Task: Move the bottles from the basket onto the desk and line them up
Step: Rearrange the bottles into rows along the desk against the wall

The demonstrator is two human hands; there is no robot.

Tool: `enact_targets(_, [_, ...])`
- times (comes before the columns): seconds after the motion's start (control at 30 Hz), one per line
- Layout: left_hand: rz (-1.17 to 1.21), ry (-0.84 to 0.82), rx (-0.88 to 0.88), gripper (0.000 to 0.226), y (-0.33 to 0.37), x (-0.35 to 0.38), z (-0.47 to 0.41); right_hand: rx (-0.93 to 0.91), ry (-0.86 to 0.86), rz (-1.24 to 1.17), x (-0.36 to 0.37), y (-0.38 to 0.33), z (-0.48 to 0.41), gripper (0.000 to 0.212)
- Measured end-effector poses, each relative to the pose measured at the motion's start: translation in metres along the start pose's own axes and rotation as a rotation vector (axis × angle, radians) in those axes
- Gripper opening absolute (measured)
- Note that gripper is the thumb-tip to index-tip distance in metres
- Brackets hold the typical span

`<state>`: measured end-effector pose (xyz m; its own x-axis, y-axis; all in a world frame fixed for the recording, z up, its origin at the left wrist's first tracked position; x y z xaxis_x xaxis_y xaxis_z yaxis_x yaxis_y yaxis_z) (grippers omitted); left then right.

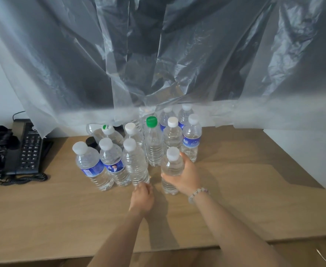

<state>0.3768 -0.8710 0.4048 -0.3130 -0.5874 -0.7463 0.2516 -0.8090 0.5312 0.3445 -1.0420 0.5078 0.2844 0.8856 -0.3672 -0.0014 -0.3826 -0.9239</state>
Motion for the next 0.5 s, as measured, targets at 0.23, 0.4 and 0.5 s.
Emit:
enact_targets(0.23, [-0.052,0.004,0.05,0.024,0.001,0.004,-0.005,-0.013,-0.009,0.004,0.0,-0.002,0.0,0.049])
enact_targets(0.4, [-0.159,0.085,-0.013,0.032,-0.019,-0.009,-0.003,-0.029,-0.009,0.01,0.002,-0.005,0.0,0.051])
enact_targets(0.5, [-0.26,0.177,-0.224,0.06,-0.059,-0.025,0.005,-0.005,0.002,0.032,0.003,0.0,0.002,0.064])
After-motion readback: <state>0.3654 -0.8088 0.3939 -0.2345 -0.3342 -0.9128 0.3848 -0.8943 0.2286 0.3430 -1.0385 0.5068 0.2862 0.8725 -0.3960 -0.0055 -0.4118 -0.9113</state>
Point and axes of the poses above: each hand's wrist, its own z-axis away from the middle knuckle, its own x-axis out of the palm, y = z × x, the point moved 10 cm from there along -z, towards the middle knuckle, and after that the axes turned 8 degrees about -x, right-handed, at the moved point
